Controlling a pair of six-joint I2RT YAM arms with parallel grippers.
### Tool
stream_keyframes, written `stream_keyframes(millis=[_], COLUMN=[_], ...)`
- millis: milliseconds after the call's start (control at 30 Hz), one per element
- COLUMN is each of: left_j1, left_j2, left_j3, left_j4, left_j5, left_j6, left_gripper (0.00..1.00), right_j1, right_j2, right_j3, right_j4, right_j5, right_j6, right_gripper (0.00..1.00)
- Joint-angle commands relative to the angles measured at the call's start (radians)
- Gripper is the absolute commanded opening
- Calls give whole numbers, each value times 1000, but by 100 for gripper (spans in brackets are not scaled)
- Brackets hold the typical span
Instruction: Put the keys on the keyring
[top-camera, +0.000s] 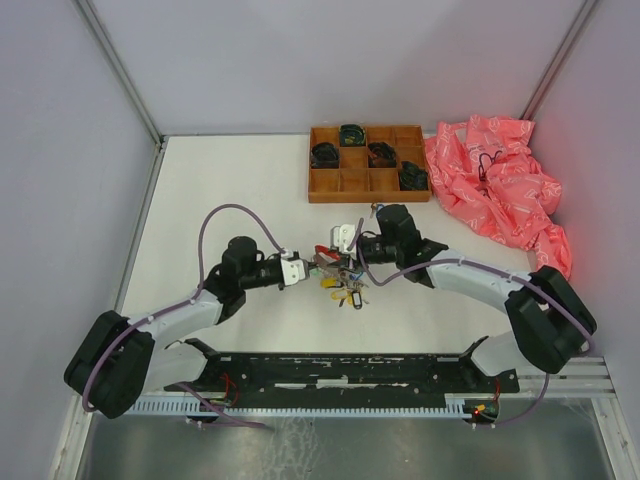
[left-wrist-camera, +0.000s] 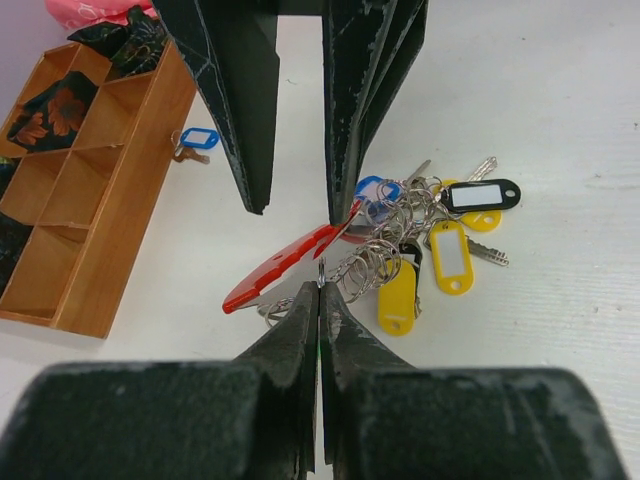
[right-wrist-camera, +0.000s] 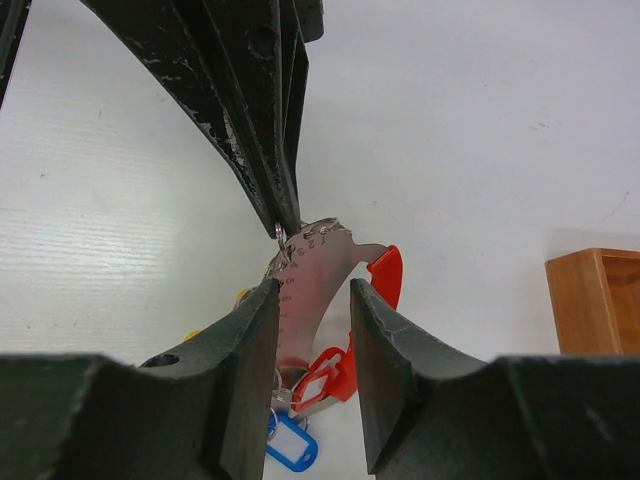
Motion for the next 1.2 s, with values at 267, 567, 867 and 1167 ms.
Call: stream_keyframes(millis=[267, 567, 867, 1167], left_j1=[-34, -38, -38, 9], left_j2=[-7, -21, -8, -25], left_j3=[47, 41, 24, -111], left_j4=[19, 18, 90, 400], left_j5=[3, -4, -8, -43], left_j6=[29, 22, -47, -250], left_gripper=[3, 3, 3, 17], right_j1=[33, 38, 41, 33], right_j2=[58, 69, 90, 73], right_j3=[73, 82, 106, 67], right_j4=[-2, -34, -78, 33], right_j5=[-73, -65, -66, -49], right_j6=[-22, -27, -32, 25], right_gripper=[41, 27, 19, 1])
